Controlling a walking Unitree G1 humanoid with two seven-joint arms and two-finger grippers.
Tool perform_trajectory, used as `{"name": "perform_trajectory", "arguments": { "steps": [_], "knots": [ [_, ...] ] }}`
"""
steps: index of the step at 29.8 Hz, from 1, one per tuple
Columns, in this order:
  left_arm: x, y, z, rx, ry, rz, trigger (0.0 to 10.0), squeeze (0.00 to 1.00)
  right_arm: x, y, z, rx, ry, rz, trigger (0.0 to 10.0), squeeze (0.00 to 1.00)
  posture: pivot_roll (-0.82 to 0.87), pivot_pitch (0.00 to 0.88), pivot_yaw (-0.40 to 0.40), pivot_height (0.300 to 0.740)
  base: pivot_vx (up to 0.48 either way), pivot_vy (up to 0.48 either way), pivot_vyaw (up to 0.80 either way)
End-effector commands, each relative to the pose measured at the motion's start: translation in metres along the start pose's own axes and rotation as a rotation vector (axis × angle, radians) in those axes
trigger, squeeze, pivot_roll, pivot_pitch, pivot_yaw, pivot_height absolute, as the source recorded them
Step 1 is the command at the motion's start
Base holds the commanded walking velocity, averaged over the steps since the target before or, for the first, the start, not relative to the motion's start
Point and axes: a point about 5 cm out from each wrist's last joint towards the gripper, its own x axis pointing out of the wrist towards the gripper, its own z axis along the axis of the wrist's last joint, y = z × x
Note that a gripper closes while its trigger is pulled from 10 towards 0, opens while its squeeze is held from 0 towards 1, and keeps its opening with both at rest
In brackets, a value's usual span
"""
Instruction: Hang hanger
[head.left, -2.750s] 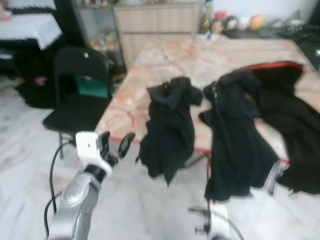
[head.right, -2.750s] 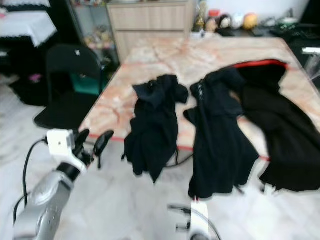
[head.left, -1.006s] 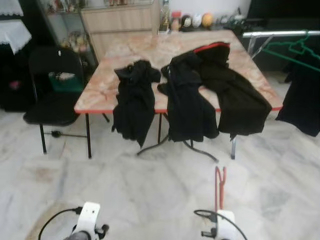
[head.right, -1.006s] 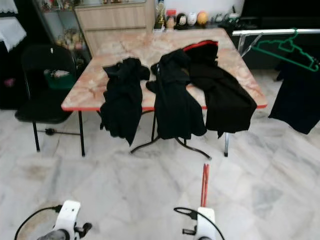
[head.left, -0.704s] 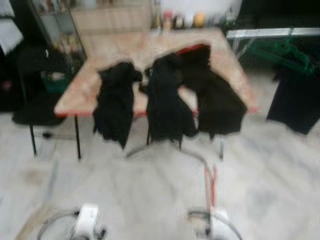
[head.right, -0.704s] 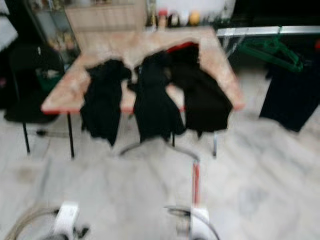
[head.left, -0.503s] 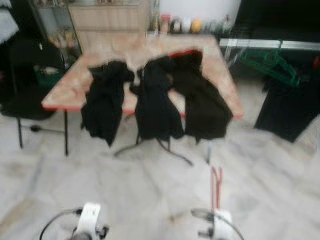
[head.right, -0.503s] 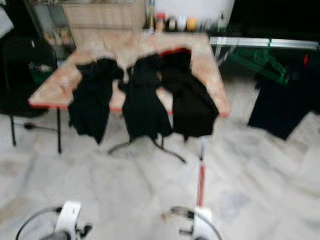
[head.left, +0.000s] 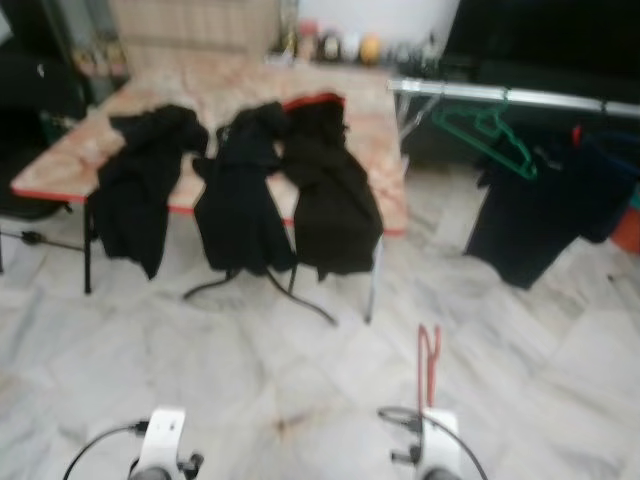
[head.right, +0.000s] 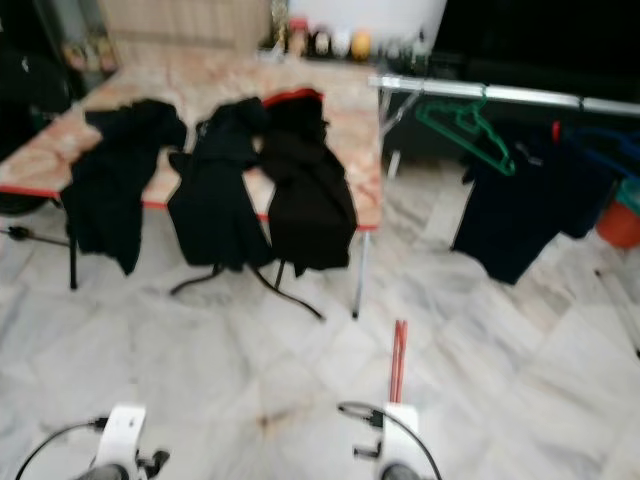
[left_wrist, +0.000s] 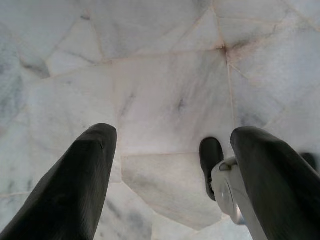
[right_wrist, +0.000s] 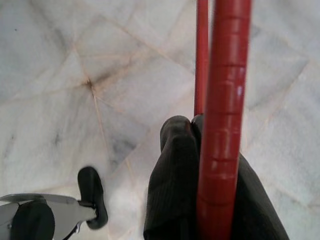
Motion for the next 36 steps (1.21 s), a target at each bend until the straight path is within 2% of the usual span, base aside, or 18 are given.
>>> {"name": "perform_trajectory", "arguments": {
  "steps": [1, 7, 11, 19, 27, 31, 36],
  "knots": [
    [0.000, -0.002, -0.002, 0.004, 0.001, -0.011, 10.0, 0.00, -0.001, -0.010, -0.004, 0.025, 0.008, -0.041, 10.0, 0.00, 0.01, 0.000, 0.006, 0.740, 0.000, -0.472, 0.00],
    [-0.003, 0.000, -0.015, -0.009, 0.028, -0.005, 10.0, 0.00, -0.005, -0.011, -0.023, 0.036, 0.055, -0.069, 10.0, 0.00, 0.00, 0.000, 0.012, 0.740, 0.000, -0.472, 0.00],
    [-0.005, -0.002, -0.023, 0.023, 0.051, -0.026, 10.0, 0.00, -0.008, -0.010, -0.035, 0.076, 0.075, -0.093, 10.0, 0.00, -0.04, 0.000, 0.048, 0.740, 0.000, -0.472, 0.00],
    [-0.003, -0.001, -0.013, 0.065, 0.029, -0.042, 10.0, 0.00, -0.013, -0.013, -0.052, 0.078, 0.113, -0.122, 10.0, 0.00, -0.01, 0.000, 0.026, 0.740, 0.000, -0.472, 0.00],
    [-0.001, 0.006, 0.000, 0.037, -0.011, -0.014, 10.0, 0.00, -0.012, -0.012, -0.047, 0.060, 0.091, -0.108, 10.0, 0.00, 0.04, 0.000, 0.006, 0.740, 0.000, -0.472, 0.00],
    [-0.003, 0.008, -0.007, 0.020, 0.002, -0.001, 10.0, 0.00, -0.012, -0.014, -0.046, 0.063, 0.082, -0.114, 10.0, 0.00, 0.03, 0.000, 0.013, 0.740, 0.000, -0.472, 0.00],
    [-0.004, 0.001, -0.016, 0.009, 0.032, -0.024, 10.0, 0.00, -0.012, -0.016, -0.046, 0.090, 0.080, -0.132, 10.0, 0.00, 0.01, 0.000, 0.022, 0.740, 0.000, -0.350, 0.00]
  ]
}}
